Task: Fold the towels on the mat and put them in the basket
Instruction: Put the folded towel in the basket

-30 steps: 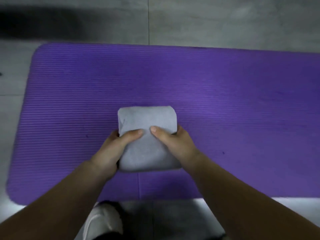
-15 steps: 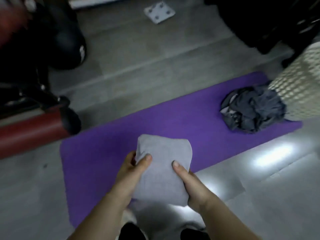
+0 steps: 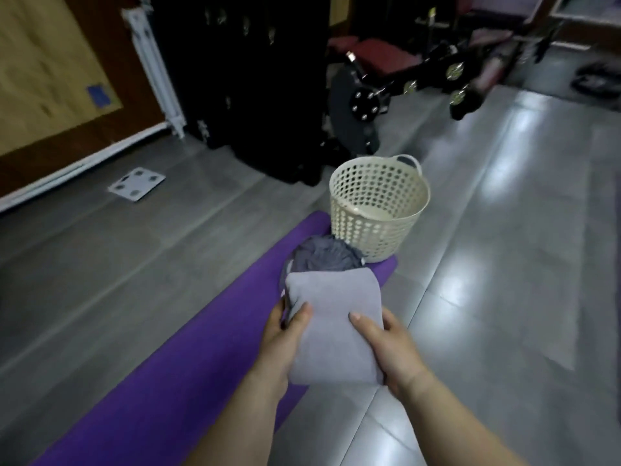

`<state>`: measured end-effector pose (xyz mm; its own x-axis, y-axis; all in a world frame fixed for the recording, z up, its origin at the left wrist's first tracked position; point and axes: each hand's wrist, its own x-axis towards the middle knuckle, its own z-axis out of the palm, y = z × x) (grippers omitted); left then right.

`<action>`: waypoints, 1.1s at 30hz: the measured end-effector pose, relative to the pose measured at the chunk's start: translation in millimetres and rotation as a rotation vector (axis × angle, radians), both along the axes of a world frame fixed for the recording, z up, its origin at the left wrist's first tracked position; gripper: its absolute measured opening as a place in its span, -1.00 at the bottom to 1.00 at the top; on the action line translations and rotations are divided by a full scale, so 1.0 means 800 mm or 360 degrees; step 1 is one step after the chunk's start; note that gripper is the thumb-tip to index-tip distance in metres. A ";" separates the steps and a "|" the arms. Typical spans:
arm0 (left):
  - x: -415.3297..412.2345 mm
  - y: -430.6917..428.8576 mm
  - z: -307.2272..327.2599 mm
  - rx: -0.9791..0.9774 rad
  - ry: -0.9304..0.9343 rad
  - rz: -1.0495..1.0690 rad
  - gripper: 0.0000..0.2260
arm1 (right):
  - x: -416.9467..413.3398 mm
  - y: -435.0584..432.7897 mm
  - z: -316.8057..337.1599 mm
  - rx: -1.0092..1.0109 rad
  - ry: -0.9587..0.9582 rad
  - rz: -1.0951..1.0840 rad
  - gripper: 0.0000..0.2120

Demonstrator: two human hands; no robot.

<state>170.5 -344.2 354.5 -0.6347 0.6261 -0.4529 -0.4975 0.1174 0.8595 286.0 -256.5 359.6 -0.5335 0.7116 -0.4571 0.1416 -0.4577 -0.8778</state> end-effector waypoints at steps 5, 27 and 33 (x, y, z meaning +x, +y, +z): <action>-0.005 0.116 -0.006 0.0059 0.0007 -0.0162 -0.71 | 0.012 0.098 -0.011 0.0014 0.0070 -0.0138 -0.84; -0.138 0.684 -0.061 -0.0082 -0.0159 -0.0141 -0.80 | -0.123 0.715 -0.062 -0.0410 -0.0046 0.0442 -0.64; -0.128 0.814 -0.151 -0.0471 -0.0192 0.0335 -0.39 | -0.172 0.913 -0.130 -0.0250 -0.0262 0.0895 -0.49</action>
